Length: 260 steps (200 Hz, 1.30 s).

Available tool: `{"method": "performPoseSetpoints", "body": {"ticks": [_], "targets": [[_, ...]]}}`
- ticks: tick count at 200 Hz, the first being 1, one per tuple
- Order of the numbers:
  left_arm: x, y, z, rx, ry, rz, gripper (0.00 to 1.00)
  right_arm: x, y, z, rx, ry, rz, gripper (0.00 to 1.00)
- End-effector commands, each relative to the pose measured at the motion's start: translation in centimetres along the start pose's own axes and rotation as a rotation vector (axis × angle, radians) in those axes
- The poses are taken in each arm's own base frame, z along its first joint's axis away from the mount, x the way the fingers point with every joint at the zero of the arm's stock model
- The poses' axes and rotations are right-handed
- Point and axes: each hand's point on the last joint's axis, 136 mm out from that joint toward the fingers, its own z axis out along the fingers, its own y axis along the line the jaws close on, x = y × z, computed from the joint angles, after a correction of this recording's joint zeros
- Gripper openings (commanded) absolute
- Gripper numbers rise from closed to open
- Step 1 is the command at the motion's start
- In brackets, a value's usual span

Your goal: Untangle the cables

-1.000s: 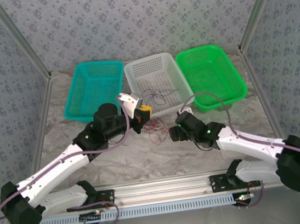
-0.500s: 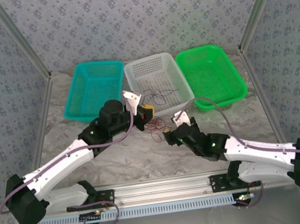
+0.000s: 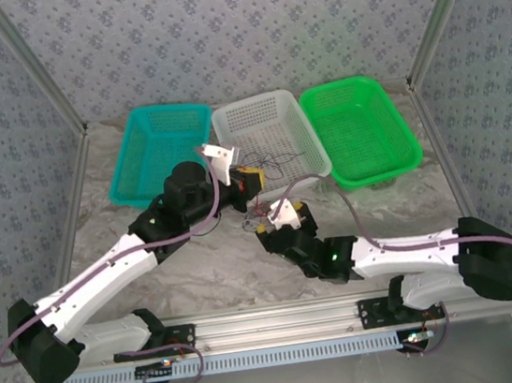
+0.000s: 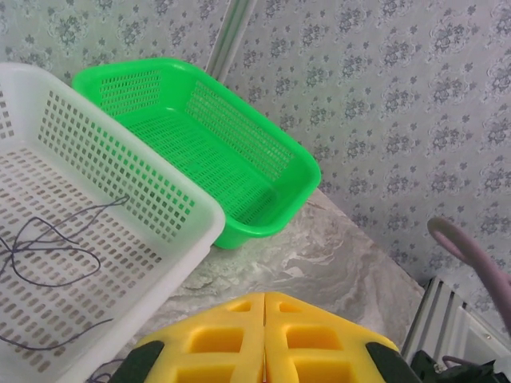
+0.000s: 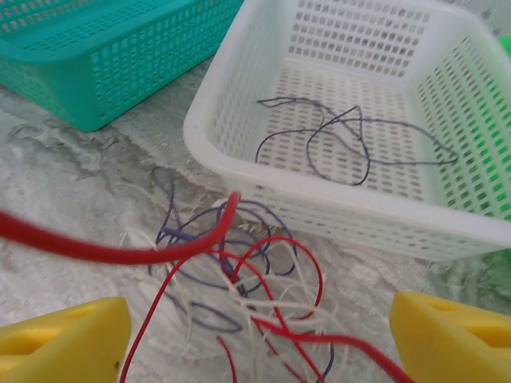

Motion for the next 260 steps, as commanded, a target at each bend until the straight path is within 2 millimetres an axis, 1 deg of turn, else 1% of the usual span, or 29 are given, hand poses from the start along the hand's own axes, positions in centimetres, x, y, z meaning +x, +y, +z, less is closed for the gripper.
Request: {"method": "performPoseSetpoints", "body": {"ticks": [1, 19, 31, 45, 58, 68, 80, 87, 105, 119, 127, 137, 150, 164, 175, 191, 204, 217, 241, 260], "targets": [[-1.3, -1.9, 0.0, 0.057, -0.023, -0.034, 0.0, -3.6, -0.5, 0.5, 0.11, -0.115, 0.035, 0.89], [-1.2, -2.4, 0.0, 0.074, -0.019, -0.051, 0.0, -4.9, -0.3, 1.5, 0.147, -0.137, 0.037, 0.9], [-1.4, -2.9, -0.3, 0.087, -0.025, -0.062, 0.0, -5.2, -0.5, 2.3, 0.183, -0.127, 0.049, 0.9], [-1.7, -4.2, -0.8, 0.125, -0.045, -0.067, 0.0, -4.9, -1.4, 3.3, 0.257, -0.105, 0.07, 0.9], [-2.1, -5.5, -1.2, 0.164, -0.063, -0.068, 0.0, -4.2, -2.5, 4.2, 0.325, -0.085, 0.097, 0.89], [-2.3, -6.4, -1.5, 0.189, -0.075, -0.065, 0.0, -3.5, -2.9, 5.0, 0.34, -0.063, 0.121, 0.89], [-2.8, -6.8, -1.8, 0.2, -0.091, -0.061, 0.0, -2.6, -3.4, 5.7, 0.355, -0.038, 0.158, 0.85], [-3.0, -6.8, -2.0, 0.2, -0.099, -0.057, 0.0, -1.8, -3.8, 6.0, 0.368, -0.011, 0.172, 0.81], [-3.8, -7.1, -2.7, 0.206, -0.126, -0.047, 0.0, -0.2, -4.6, 6.2, 0.406, 0.028, 0.18, 0.75], [-4.5, -7.4, -3.5, 0.214, -0.15, -0.038, 0.0, 0.9, -4.7, 6.4, 0.398, 0.054, 0.167, 0.7], [-4.9, -7.6, -4.0, 0.219, -0.167, -0.033, 0.0, 1.5, -4.4, 6.5, 0.376, 0.077, 0.158, 0.66], [-5.6, -7.7, -4.7, 0.221, -0.192, -0.024, 0.0, 2.5, -4.0, 6.6, 0.349, 0.109, 0.148, 0.64], [-6.4, -7.8, -5.6, 0.216, -0.221, -0.009, 0.0, 3.8, -3.6, 6.5, 0.317, 0.152, 0.136, 0.63], [-7.3, -7.7, -6.5, 0.208, -0.251, 0.008, 0.0, 5.5, -3.2, 6.2, 0.293, 0.2, 0.115, 0.59], [-8.0, -7.7, -7.3, 0.205, -0.272, 0.021, 0.0, 6.9, -2.8, 5.9, 0.265, 0.242, 0.088, 0.57], [-9.1, -7.8, -8.5, 0.2, -0.305, 0.038, 0.0, 9.1, -2.4, 5.2, 0.23, 0.305, 0.095, 0.54], [-9.9, -7.9, -9.3, 0.199, -0.329, 0.057, 0.0, 10.9, -2.4, 4.6, 0.214, 0.358, 0.095, 0.53], [-10.7, -8.1, -10.0, 0.197, -0.35, 0.072, 0.0, 12.2, -2.2, 4.0, 0.197, 0.389, 0.095, 0.53], [-11.9, -8.3, -10.9, 0.188, -0.372, 0.095, 0.0, 14.5, -2.5, 2.5, 0.224, 0.438, 0.083, 0.53], [-12.8, -8.0, -11.6, 0.162, -0.388, 0.109, 0.0, 16.0, -2.4, 1.8, 0.23, 0.465, 0.077, 0.53]]}}
